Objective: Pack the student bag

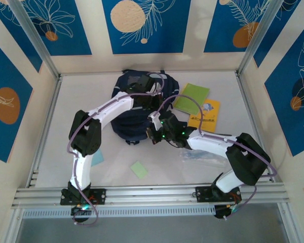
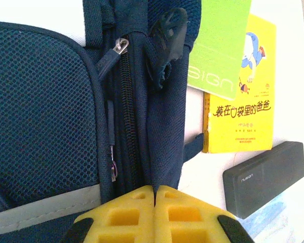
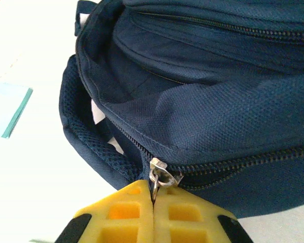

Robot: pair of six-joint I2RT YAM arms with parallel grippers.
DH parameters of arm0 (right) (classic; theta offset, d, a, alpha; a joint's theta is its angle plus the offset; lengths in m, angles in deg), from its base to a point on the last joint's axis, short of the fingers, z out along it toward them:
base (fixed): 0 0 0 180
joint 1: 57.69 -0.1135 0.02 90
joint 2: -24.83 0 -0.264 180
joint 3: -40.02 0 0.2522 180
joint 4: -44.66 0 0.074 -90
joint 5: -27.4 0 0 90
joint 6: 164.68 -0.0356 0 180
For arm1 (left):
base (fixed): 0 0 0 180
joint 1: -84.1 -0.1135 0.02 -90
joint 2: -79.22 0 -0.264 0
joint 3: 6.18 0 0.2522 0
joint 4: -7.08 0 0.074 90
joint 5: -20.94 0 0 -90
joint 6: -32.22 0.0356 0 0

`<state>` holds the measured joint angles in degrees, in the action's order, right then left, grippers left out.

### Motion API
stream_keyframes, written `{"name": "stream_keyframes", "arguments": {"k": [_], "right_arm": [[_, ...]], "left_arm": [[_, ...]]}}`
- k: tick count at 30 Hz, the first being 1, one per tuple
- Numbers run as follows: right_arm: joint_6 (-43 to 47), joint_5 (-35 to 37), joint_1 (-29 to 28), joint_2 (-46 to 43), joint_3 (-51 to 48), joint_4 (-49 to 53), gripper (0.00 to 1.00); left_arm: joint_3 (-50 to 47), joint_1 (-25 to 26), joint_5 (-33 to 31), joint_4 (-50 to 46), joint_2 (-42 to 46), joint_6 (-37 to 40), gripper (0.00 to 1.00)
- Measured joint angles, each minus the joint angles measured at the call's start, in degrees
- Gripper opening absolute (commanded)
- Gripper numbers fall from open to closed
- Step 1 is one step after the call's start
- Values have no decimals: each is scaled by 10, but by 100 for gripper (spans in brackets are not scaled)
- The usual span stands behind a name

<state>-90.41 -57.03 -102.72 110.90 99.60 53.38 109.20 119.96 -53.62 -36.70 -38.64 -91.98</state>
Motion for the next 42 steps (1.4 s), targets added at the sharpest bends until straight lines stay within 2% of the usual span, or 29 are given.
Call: {"name": "stream_keyframes", "arguments": {"k": [3, 6, 11, 15, 20, 25, 29, 32, 38, 42], "right_arm": [[-10, 5, 4, -9, 0, 13, 27], [-24, -28, 19, -48, -14, 32, 43], [-49, -95, 70, -110, -44, 42, 56], [-75, -134, 148, -125, -64, 36, 65], [-133, -162, 214, -114, -75, 10, 72], [-223, -177, 262, -48, -57, -37, 75], [-326, -199, 276, 25, -37, -121, 84], [-385, -217, 279, 74, -25, -193, 87], [-474, -237, 278, 129, -8, -296, 84], [-506, -238, 279, 132, -9, -338, 83]], "left_arm": [[-3, -1, 2, 11, 0, 0, 0], [-24, -2, 4, 48, 7, 0, 0], [-65, -10, 5, 84, 32, 0, 0], [-86, -12, 7, 86, 57, 0, 0], [-96, -14, 11, 87, 77, 0, 0], [-109, -15, 16, 85, 89, 1, 0], [-114, -15, 22, 85, 90, 2, 0], [-114, -14, 24, 82, 90, 5, 0], [-114, -11, 23, 78, 90, 25, 0], [-114, -10, 23, 65, 90, 37, 0]]}}
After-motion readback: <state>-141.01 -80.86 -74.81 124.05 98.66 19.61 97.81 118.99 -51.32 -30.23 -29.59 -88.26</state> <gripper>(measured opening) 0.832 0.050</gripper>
